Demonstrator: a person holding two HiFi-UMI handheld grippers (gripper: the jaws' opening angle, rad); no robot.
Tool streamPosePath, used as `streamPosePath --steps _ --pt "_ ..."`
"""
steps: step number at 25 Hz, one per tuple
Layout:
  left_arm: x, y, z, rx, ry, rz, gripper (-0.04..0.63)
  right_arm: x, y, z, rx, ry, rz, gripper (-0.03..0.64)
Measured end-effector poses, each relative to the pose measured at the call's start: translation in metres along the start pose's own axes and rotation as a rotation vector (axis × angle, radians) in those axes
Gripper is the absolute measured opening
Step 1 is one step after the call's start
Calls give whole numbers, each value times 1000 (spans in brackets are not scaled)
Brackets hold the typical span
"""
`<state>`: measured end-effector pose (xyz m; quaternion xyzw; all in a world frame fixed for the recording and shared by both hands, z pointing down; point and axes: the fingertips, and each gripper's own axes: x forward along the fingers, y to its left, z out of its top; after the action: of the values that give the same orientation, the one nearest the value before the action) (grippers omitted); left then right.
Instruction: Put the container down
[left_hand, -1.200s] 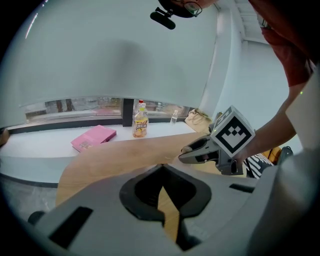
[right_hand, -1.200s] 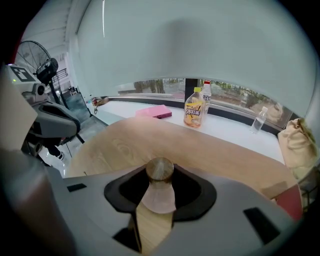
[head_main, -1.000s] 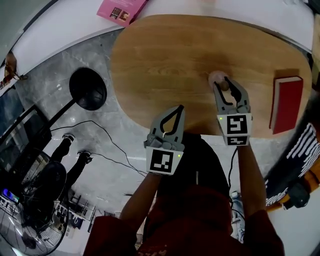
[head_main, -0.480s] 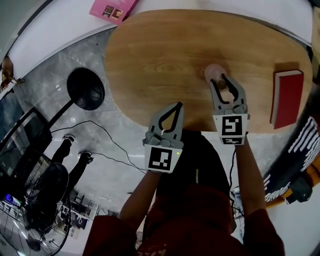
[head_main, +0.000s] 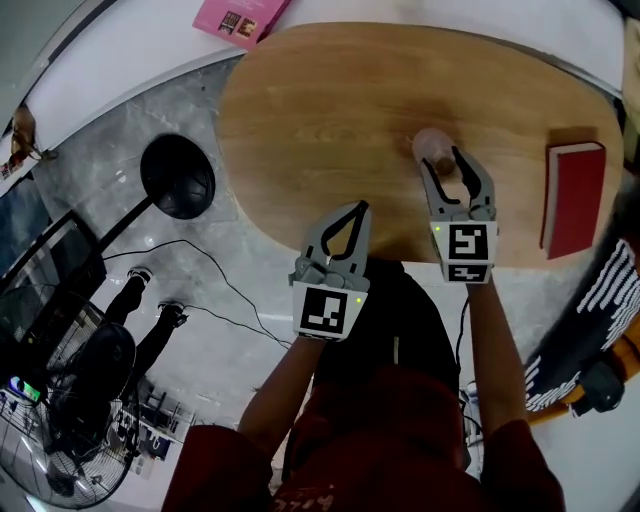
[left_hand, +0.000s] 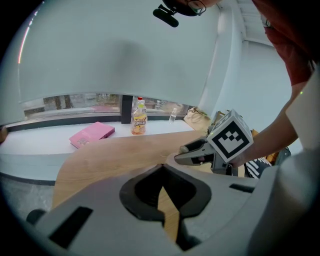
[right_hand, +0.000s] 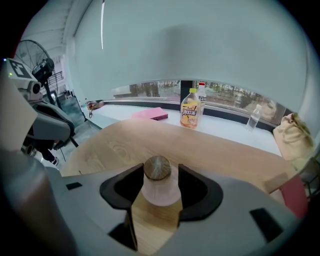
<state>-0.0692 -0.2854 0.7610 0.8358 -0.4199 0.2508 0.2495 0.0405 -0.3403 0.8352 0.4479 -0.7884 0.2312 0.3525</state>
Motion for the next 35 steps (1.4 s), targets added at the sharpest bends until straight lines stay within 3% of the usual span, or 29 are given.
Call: streamPosePath --steps 7,14,24,30,35 --pt "-14 -12 -16 -47 59 8 5 -25 4 -9 26 21 7 230" --pt "-29 -26 -16 -45 48 21 5 -64 13 -21 13 13 4 230" --pt "-83 -61 9 4 -46 62 5 -146 34 -30 49 -47 -22 230" --pt "-136 -90 13 3 -92 111 5 -210 49 -34 153 -92 -24 229" --pt "-174 -109 11 4 -117 125 5 -259 60 -33 140 -136 -52 229"
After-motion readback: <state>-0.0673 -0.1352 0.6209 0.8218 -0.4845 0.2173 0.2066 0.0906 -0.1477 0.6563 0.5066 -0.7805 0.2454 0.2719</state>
